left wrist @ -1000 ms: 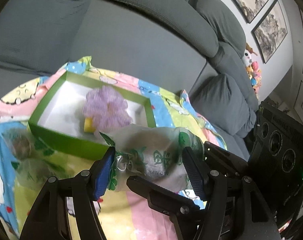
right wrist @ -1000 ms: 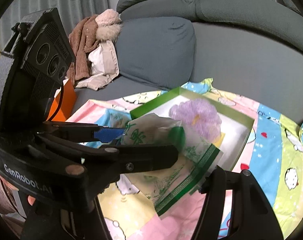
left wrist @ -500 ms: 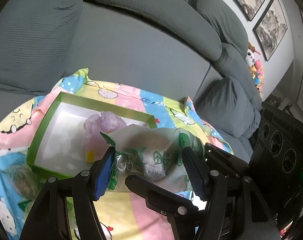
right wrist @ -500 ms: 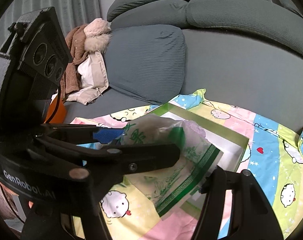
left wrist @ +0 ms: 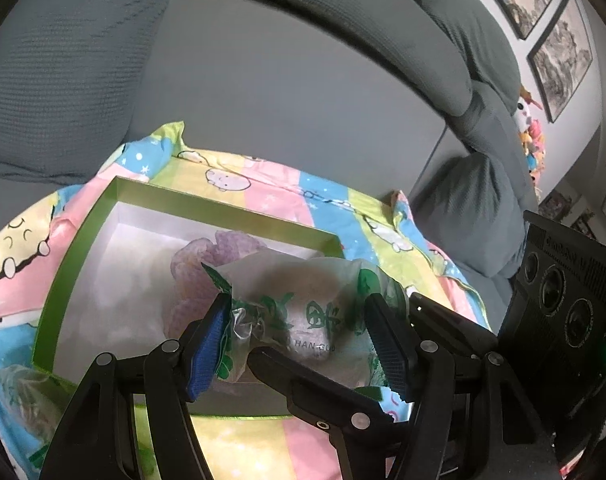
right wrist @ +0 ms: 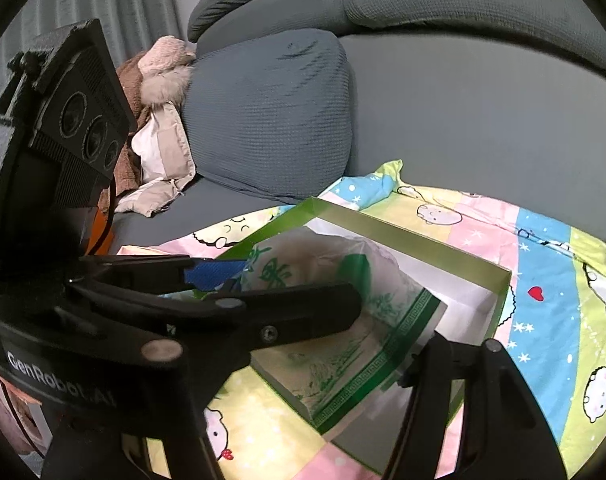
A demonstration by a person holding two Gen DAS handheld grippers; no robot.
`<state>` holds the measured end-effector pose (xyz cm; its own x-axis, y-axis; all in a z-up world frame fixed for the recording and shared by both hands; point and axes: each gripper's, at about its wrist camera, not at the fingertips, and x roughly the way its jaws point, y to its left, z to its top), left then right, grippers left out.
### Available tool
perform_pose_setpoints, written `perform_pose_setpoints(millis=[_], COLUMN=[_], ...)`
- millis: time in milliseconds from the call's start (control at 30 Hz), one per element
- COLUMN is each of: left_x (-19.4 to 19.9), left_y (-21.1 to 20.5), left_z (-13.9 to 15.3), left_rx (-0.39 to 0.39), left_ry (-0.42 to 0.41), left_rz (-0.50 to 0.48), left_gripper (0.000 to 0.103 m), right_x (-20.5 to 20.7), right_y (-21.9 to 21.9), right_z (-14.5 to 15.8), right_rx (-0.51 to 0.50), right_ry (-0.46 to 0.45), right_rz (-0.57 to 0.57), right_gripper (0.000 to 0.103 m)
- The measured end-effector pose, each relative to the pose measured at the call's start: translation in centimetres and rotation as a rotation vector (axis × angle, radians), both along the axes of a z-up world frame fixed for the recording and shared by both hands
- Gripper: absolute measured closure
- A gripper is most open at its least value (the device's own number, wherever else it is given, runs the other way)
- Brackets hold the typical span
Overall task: Organize objects
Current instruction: 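Lower the plastic bag into the green box and open the left gripper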
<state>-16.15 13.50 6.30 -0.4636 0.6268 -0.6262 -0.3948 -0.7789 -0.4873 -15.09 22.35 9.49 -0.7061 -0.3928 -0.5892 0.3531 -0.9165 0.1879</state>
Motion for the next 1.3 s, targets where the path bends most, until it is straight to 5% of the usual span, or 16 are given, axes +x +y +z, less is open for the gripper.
perform_pose_setpoints(millis=[1200,1300], left_x=[-4.9,-5.0], left_y=[-1.6,-1.6], left_z=[-4.5,-4.4], left_rx=[-0.037,-0.070], left_ry=[-0.082,-0.076], left_rz=[0.082,0.109], left_gripper=[0.035,0.020], right_x=[-6.8,-7.0], right_y=[-1.1,-0.9], right_z=[-4.9,-5.0], right_rx=[-0.026,-0.034], right_ry=[-0.171,-0.184], right_rz=[-0.009,-0.006], right_gripper=[0.040,0.038])
